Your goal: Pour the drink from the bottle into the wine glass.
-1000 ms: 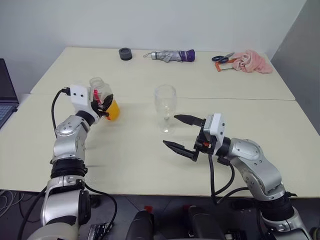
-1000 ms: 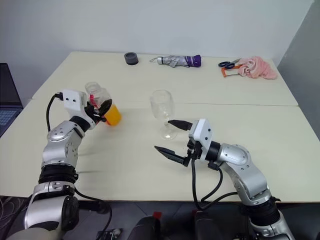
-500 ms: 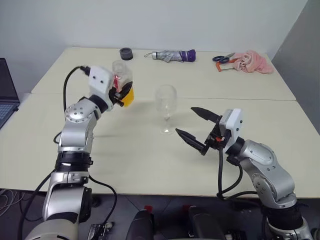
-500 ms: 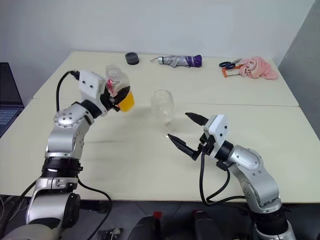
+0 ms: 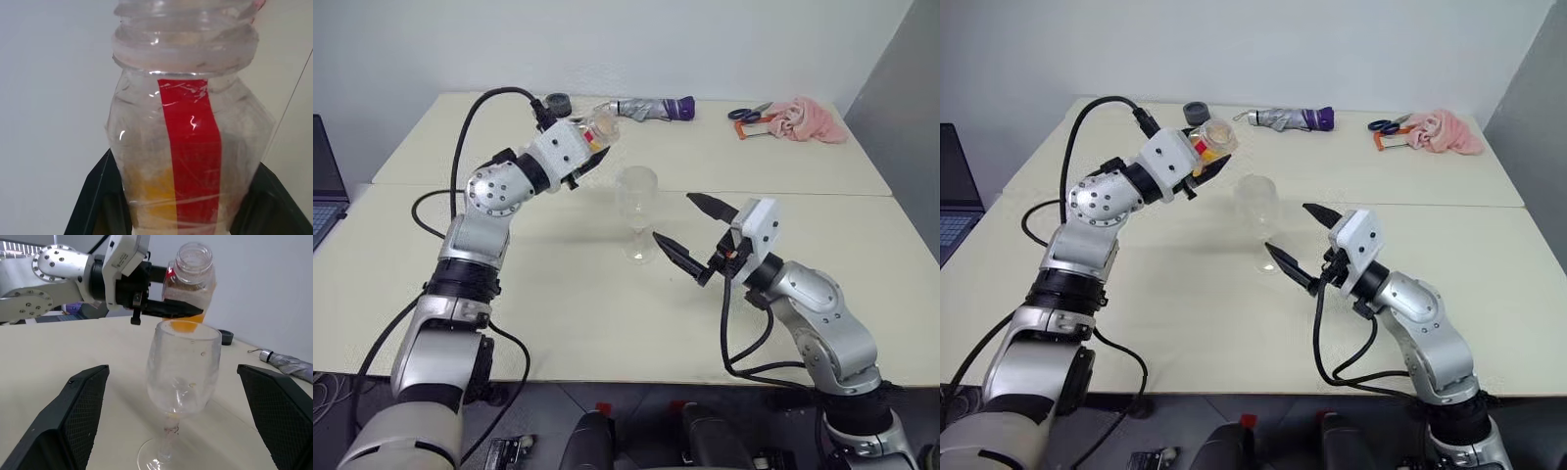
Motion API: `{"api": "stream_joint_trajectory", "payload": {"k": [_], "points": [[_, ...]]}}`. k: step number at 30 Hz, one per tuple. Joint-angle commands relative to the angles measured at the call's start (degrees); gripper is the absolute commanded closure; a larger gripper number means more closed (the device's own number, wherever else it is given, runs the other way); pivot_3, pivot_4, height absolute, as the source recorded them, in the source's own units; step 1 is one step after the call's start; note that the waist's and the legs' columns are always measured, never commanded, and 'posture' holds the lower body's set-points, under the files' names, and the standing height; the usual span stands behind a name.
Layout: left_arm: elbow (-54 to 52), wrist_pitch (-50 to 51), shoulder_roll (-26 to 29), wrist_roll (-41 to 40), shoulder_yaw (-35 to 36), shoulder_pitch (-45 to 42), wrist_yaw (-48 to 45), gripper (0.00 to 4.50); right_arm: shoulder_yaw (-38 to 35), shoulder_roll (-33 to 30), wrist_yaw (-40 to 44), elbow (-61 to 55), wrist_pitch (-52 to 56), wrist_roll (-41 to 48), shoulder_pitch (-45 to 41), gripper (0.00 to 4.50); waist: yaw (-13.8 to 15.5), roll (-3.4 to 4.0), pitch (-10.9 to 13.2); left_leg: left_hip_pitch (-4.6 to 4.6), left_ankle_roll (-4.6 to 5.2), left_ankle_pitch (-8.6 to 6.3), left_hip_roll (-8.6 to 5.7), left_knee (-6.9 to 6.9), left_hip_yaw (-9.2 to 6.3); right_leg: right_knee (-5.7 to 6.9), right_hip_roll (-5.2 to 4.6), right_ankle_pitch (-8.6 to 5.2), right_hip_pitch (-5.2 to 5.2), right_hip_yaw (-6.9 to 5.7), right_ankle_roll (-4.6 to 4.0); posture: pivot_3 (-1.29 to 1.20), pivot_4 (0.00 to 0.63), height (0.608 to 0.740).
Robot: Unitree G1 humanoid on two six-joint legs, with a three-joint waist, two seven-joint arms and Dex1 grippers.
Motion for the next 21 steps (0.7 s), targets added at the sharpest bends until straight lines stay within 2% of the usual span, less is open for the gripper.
{"api": "stream_joint_trajectory", "payload": {"k": [1,7,21], "points": [[2.42,-6.98,1.49,2.90,-0.51,-3.43,1.74,2.62,0.35,0.43,-0.84,-1.19,-0.56,-1.04,-0.77,0.00,0.00,0.00,0.00,0.00,0.00,0.00,-0.01,0.00,0.00,-0.01,0.00,0.00,0.00,0.00,0.00,0.00,0.150,0.740],[9.34,-18.42,3.84,10.77,-3.58,-7.05,6.30,2.63,0.22,0.92,-1.15,-1.33,0.24,-0.86,-0.54,0.00,0.00,0.00,0.00,0.00,0.00,0.00,-0.01,-0.01,0.01,-0.01,-0.01,0.00,-0.01,0.00,0.00,0.00,0.150,0.740],[18.83,-29.67,6.02,21.97,-7.80,-13.73,16.74,2.63,0.59,0.90,-1.97,-1.80,0.29,-2.67,0.60,0.00,-0.03,0.00,0.00,-0.02,0.01,0.00,-0.02,-0.01,0.01,0.00,-0.01,0.00,-0.02,-0.02,0.00,0.00,0.150,0.740]]}}
